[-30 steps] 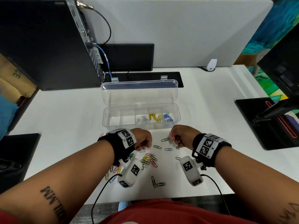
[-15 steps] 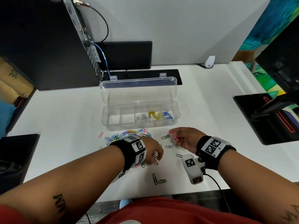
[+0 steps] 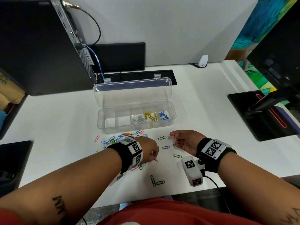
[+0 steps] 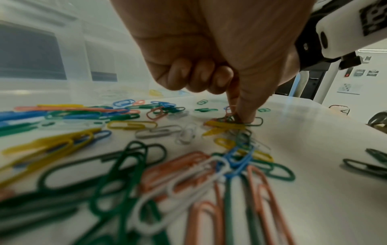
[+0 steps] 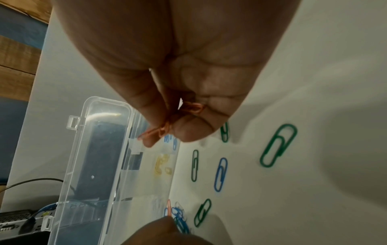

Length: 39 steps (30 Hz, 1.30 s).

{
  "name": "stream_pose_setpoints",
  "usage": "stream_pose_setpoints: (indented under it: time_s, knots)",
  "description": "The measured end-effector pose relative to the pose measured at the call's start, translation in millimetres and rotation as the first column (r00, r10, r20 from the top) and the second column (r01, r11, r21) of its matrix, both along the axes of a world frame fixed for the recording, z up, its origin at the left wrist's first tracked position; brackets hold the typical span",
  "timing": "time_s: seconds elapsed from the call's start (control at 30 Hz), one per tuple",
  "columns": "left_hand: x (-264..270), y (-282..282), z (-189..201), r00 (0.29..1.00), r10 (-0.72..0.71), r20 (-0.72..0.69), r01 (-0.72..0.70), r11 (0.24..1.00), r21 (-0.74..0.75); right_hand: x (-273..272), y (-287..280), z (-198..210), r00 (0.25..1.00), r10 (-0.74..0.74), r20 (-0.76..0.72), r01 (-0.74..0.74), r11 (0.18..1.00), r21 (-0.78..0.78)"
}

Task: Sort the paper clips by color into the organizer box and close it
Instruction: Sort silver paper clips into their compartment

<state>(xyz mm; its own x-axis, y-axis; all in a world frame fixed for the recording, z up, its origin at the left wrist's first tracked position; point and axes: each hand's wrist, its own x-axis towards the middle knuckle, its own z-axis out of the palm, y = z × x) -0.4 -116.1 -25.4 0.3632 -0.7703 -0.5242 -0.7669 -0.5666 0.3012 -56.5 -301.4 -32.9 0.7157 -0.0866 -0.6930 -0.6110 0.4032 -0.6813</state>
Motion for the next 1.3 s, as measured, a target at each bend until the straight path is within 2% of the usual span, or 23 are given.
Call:
stream_pose_setpoints:
  time_s: [0.13,0.27,0.43,0.6,0.77,0.87,0.93,0.97,1.03,1.13,1.2,1.3]
  knots:
    - [5.1,0.5,0.1,0.997,0.075,-0.032,-0.075,0.997,-0.011,3.0,-0.3,2.3,1.000,-0.019,-0.018,0.020,0.999,0.038]
    - [13.7,3.9,6.0,0.970,0.208,-0.123,-0.219,0.972,-0.083,5.3,-0.6,4.7,0.999,-0.021,-0.047,0.025,0.996,0.091]
    - [25.7,11.1,6.1,0.891,0.376,-0.254,-0.414,0.903,-0.114,9.7,1.5,6.1,0.997,0.006,-0.076,-0.001,0.998,0.068]
    - [28.8,17.7,8.2,0.816,0.465,-0.344,-0.537,0.830,-0.152,15.9,7.9,7.3,0.995,0.021,-0.097,-0.013,0.996,0.085]
    - [33.5,25.5,11.9,0.556,0.597,-0.578,-0.776,0.621,-0.106,24.0,16.9,10.6,0.990,0.079,-0.120,-0.073,0.996,0.051]
    - [34.9,32.1,19.9,0.402,0.630,-0.664,-0.854,0.520,-0.024,29.1,24.4,10.6,0.975,0.191,-0.118,-0.199,0.978,-0.063]
    - [36.7,38.7,23.1,0.294,0.632,-0.717,-0.893,0.449,0.029,34.1,31.5,11.3,0.951,0.283,-0.125,-0.302,0.938,-0.169]
    - [37.3,43.2,24.6,0.269,0.635,-0.724,-0.902,0.429,0.042,37.5,35.9,12.0,0.934,0.333,-0.134,-0.356,0.907,-0.227]
    - [37.3,50.1,25.7,0.262,0.648,-0.715,-0.905,0.422,0.051,43.8,42.6,12.5,0.905,0.403,-0.140,-0.426,0.846,-0.319]
    - [33.6,62.0,27.8,0.294,0.679,-0.672,-0.904,0.427,0.037,51.9,53.0,13.8,0.846,0.514,-0.141,-0.521,0.743,-0.420]
    - [31.9,68.8,28.8,0.269,0.691,-0.671,-0.917,0.397,0.041,53.2,58.9,15.6,0.769,0.618,-0.167,-0.601,0.609,-0.517]
    - [29.8,78.6,33.1,0.164,0.709,-0.686,-0.943,0.317,0.103,54.8,71.7,19.9,0.632,0.753,-0.186,-0.632,0.362,-0.685]
